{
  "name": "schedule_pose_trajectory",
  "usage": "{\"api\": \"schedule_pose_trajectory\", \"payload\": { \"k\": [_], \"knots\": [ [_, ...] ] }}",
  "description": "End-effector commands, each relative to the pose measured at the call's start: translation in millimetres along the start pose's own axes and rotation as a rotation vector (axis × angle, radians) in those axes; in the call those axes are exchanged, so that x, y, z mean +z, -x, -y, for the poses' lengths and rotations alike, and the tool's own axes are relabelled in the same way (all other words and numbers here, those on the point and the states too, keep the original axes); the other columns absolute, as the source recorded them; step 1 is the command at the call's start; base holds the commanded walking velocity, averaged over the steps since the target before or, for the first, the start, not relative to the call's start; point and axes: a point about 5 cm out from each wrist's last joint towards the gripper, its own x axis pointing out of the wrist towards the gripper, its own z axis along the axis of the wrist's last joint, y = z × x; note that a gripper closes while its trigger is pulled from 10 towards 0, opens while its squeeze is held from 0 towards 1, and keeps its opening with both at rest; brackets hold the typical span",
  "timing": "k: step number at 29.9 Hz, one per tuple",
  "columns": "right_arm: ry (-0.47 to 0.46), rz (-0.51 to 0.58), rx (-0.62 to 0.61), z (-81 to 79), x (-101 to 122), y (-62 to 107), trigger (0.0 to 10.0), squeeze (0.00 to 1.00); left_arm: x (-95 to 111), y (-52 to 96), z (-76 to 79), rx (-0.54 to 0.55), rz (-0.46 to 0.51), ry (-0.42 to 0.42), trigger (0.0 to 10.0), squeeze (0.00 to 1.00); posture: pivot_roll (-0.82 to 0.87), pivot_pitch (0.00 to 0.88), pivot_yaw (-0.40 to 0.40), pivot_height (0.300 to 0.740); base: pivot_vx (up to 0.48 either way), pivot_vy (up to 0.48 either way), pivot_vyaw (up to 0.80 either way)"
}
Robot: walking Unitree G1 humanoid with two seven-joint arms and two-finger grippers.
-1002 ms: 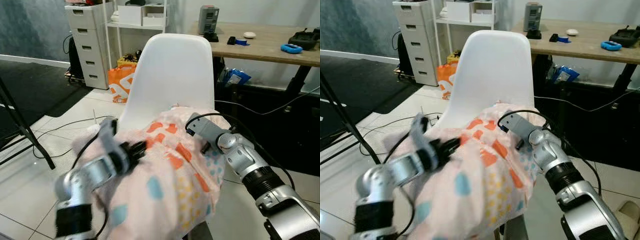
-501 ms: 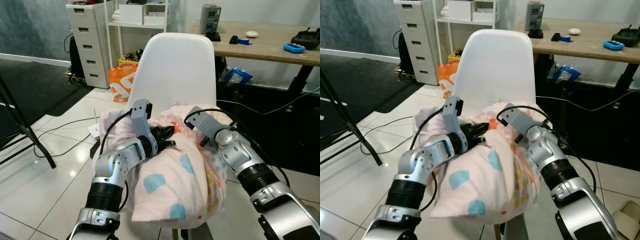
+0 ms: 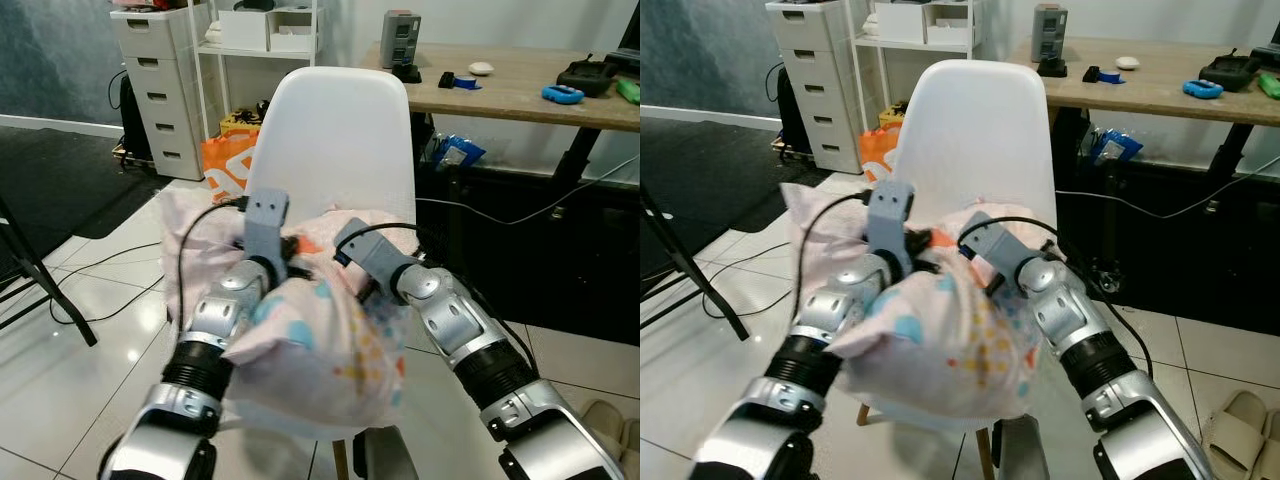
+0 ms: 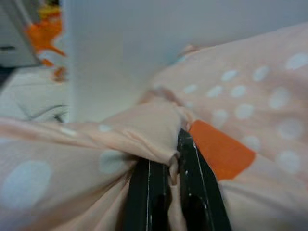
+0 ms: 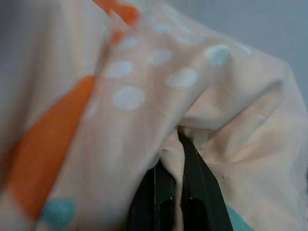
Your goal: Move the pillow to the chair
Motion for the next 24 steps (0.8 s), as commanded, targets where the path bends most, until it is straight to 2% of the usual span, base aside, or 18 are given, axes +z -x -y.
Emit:
{"api": "schedule_pose_trajectory", "payload": {
  "k": [1,2,3,7,8,10,12,13,14,16,17,18,19,20,21,22,23,24],
  "knots": [
    [0.021,0.126,0.117,-25.2,23.5,-1.9,10.0,0.00,5.2,-4.2,6.1,-0.002,0.036,-0.088,0.0,0.00,-0.18,0.032,-0.017,0.326,0.000,0.000,0.00],
    [0.029,0.151,0.158,-35.9,30.5,-1.9,10.0,0.00,6.7,-5.5,5.2,0.012,0.055,-0.107,0.0,0.00,-0.19,0.032,-0.015,0.326,0.000,0.000,0.00],
    [0.029,0.151,0.158,-35.9,30.5,-1.9,10.0,0.00,6.7,-5.5,5.2,0.012,0.055,-0.107,0.0,0.00,-0.19,0.032,-0.015,0.326,0.000,0.000,0.00],
    [0.025,0.160,0.286,-62.2,38.6,2.3,10.0,0.00,11.9,-9.9,10.2,0.010,0.108,-0.102,0.0,0.00,-0.19,0.037,-0.009,0.326,0.000,0.000,0.00],
    [0.025,0.160,0.286,-62.2,38.6,2.3,10.0,0.00,11.9,-9.9,10.2,0.010,0.108,-0.102,0.0,0.00,-0.19,0.037,-0.009,0.326,0.000,0.000,0.00],
    [-0.008,0.121,0.362,-74.0,35.9,6.2,10.0,0.00,15.5,-12.6,21.2,-0.033,0.137,-0.082,0.0,0.00,-0.20,0.048,-0.005,0.326,0.000,0.000,0.00],
    [-0.023,0.099,0.385,-77.6,33.9,7.7,10.0,0.00,17.1,-13.5,26.7,-0.056,0.150,-0.073,0.0,0.00,-0.21,0.047,-0.005,0.326,0.000,0.000,0.00],
    [-0.048,0.083,0.398,-79.3,32.2,9.0,10.0,0.27,18.1,-14.3,33.8,-0.082,0.159,-0.070,0.0,0.00,-0.21,0.048,-0.004,0.326,0.000,0.000,0.00],
    [-0.069,0.072,0.398,-78.3,30.7,9.7,10.0,1.00,18.4,-14.8,41.2,-0.116,0.163,-0.051,0.4,0.00,-0.21,0.048,-0.004,0.326,0.000,0.000,0.00],
    [-0.069,0.072,0.398,-78.3,30.7,9.7,10.0,1.00,18.4,-14.8,41.2,-0.116,0.163,-0.051,0.4,0.00,-0.21,0.048,-0.004,0.326,0.000,0.000,0.00],
    [-0.076,0.065,0.391,-76.0,29.1,9.9,10.0,1.00,17.4,-15.2,47.6,-0.146,0.164,-0.040,1.8,0.00,-0.21,0.048,-0.004,0.326,0.000,0.000,0.00],
    [-0.084,0.055,0.387,-73.4,26.4,10.4,10.0,1.00,15.7,-14.9,54.5,-0.181,0.164,-0.024,4.9,0.23,-0.22,0.039,-0.007,0.326,0.000,0.000,0.00],
    [-0.090,0.047,0.381,-70.5,24.1,10.9,10.0,1.00,13.9,-14.4,59.7,-0.209,0.162,-0.006,6.1,0.51,-0.22,0.036,-0.008,0.326,0.000,0.000,0.00],
    [-0.090,0.047,0.381,-70.5,24.1,10.9,10.0,1.00,13.9,-14.4,59.7,-0.209,0.162,-0.006,6.1,0.51,-0.22,0.036,-0.008,0.326,0.000,0.000,0.00],
    [-0.099,0.041,0.372,-67.7,22.6,11.0,10.0,1.00,12.2,-13.8,63.5,-0.232,0.157,0.013,7.8,0.75,-0.22,0.036,-0.008,0.326,0.000,0.000,0.00],
    [-0.104,0.037,0.367,-66.1,21.9,11.4,10.0,1.00,11.2,-13.7,65.5,-0.244,0.156,0.026,7.8,0.75,-0.22,0.036,-0.008,0.326,0.000,0.000,0.00],
    [-0.109,0.025,0.352,-61.7,20.1,12.2,10.0,1.00,9.8,-13.6,67.5,-0.263,0.153,0.053,10.0,1.00,-0.22,0.030,-0.012,0.326,0.000,0.000,0.00],
    [-0.109,0.025,0.352,-61.7,20.1,12.2,10.0,1.00,9.8,-13.6,67.5,-0.263,0.153,0.053,10.0,1.00,-0.22,0.030,-0.012,0.326,0.000,0.000,0.00]
  ]
}}
